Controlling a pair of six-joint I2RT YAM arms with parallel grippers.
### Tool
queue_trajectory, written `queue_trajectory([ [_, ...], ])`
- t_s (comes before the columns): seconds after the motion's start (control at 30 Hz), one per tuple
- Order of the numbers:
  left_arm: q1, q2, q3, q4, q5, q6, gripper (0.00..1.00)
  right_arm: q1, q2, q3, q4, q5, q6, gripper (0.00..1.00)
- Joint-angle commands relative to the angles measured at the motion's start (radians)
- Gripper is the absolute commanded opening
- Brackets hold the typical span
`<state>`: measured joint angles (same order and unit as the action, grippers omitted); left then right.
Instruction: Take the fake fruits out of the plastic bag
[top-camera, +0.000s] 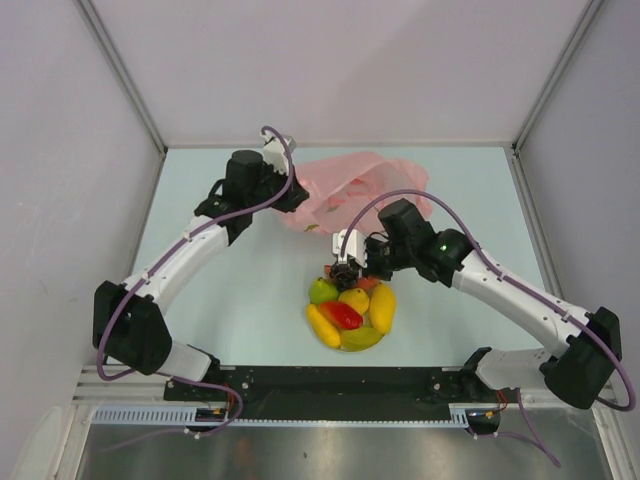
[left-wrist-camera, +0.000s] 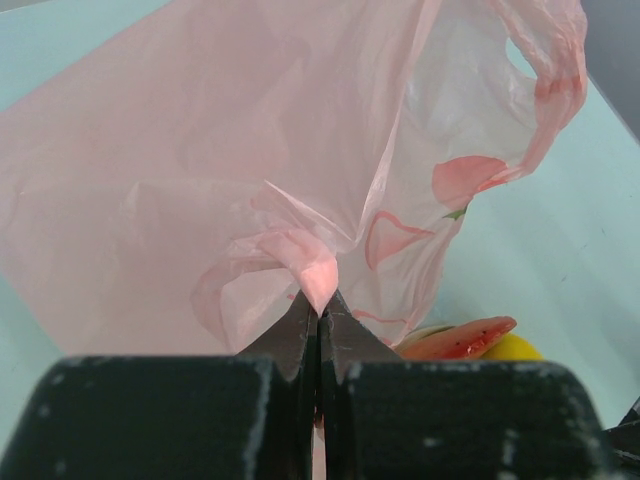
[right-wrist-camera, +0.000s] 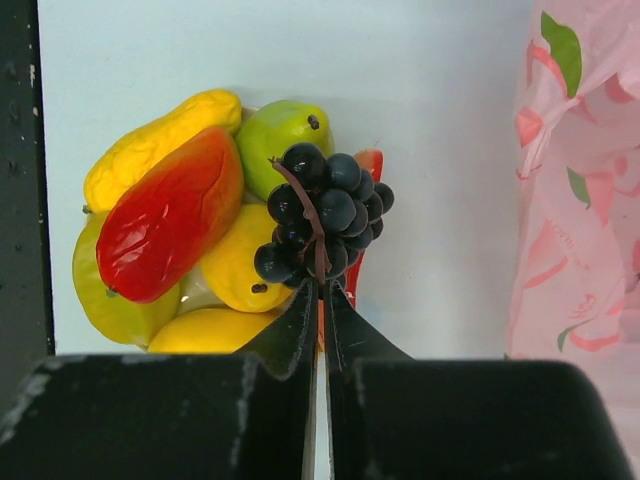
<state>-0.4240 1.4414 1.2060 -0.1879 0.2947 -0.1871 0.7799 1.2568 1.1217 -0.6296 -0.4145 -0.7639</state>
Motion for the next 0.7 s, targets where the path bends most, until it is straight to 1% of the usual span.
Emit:
queue_trajectory([
  [0.0,-0.012,-0.015,0.006,0.033,0.023,-0.026,0.01,0.013,-0.043,0.003,-0.018,-0.020,-0.096,0.06],
  [0.07,-0.013,-0.012,0.012,0.033,0.027,-0.028,0.00,0.013,-0.059,0.003,-0.050,-0.027,-0.123,0.07],
  [0.1,-0.015,-0.006,0.013,0.031,0.027,-0.029,0.01,0.013,-0.060,0.003,-0.062,-0.029,-0.136,0.09],
  [0.2,-0.018,0.004,0.018,0.034,0.035,-0.035,0.00,0.015,-0.063,0.004,-0.142,-0.029,-0.221,0.13],
  [0.37,-0.021,0.011,0.024,0.036,0.041,-0.040,0.00,0.013,-0.059,0.003,-0.174,-0.029,-0.305,0.13],
  [0.53,-0.022,0.011,0.021,0.036,0.040,-0.038,0.01,0.013,-0.054,0.003,-0.200,-0.038,-0.310,0.13],
  [0.67,-0.022,0.008,0.012,0.033,0.040,-0.037,0.01,0.013,-0.059,0.003,-0.200,-0.029,-0.276,0.15],
])
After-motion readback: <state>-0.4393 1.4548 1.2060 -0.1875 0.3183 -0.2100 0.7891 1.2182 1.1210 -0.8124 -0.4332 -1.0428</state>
